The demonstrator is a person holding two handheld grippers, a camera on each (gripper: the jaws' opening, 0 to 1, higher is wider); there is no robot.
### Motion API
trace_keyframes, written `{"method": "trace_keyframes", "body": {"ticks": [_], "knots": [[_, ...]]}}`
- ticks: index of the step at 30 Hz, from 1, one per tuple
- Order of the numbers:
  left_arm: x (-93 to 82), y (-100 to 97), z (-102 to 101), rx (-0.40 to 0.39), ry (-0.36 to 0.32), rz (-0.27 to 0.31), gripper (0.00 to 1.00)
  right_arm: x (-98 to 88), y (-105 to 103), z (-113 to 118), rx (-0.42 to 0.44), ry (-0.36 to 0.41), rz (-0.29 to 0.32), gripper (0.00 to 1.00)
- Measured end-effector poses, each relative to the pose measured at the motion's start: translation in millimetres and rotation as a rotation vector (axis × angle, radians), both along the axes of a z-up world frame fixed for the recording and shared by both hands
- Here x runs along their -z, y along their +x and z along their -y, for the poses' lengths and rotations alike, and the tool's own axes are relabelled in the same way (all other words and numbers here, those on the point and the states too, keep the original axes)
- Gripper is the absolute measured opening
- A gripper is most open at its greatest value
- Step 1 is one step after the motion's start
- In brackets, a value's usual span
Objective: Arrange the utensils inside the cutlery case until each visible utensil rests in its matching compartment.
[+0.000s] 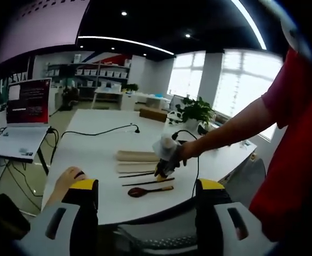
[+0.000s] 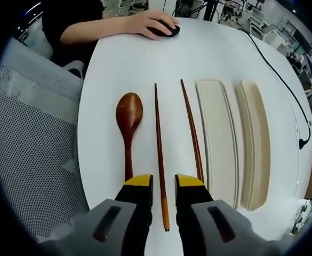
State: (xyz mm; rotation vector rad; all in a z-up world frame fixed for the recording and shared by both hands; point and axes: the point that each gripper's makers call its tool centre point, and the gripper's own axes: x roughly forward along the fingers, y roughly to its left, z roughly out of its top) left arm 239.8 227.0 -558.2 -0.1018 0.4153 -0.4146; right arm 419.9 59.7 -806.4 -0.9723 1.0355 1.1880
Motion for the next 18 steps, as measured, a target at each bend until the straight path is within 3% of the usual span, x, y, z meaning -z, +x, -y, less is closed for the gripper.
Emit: {"method": "trace_keyframes", "body": {"ticks": [1,4,6,9,18], "knots": [[-0.4,0.3,0,-0.002,0.0,0.001,0.76,0.5,7,7,0.011,-0.028,0.033,0.1],[-0.9,0.9,-1,-0.005,0.0,0.003,0.76,3.2,-2,4,0.057,0.02,-0.05,0.12],[0.2,0.7,0,-0.004,0.001,-0.001,0.76,4.1,2,5,0.052,0.018,-0.028,0.15],[1.8,0.2,1,-0.002,0.007,-0.004,0.76,6.8,0,8,0.033,-0.004,-0.027,0.11],[3.2,-0.7,-1,-0.002,0.014,-0.013,0.76,14.0,0,3,0.011,-0.029,-0.016,0.1]]}}
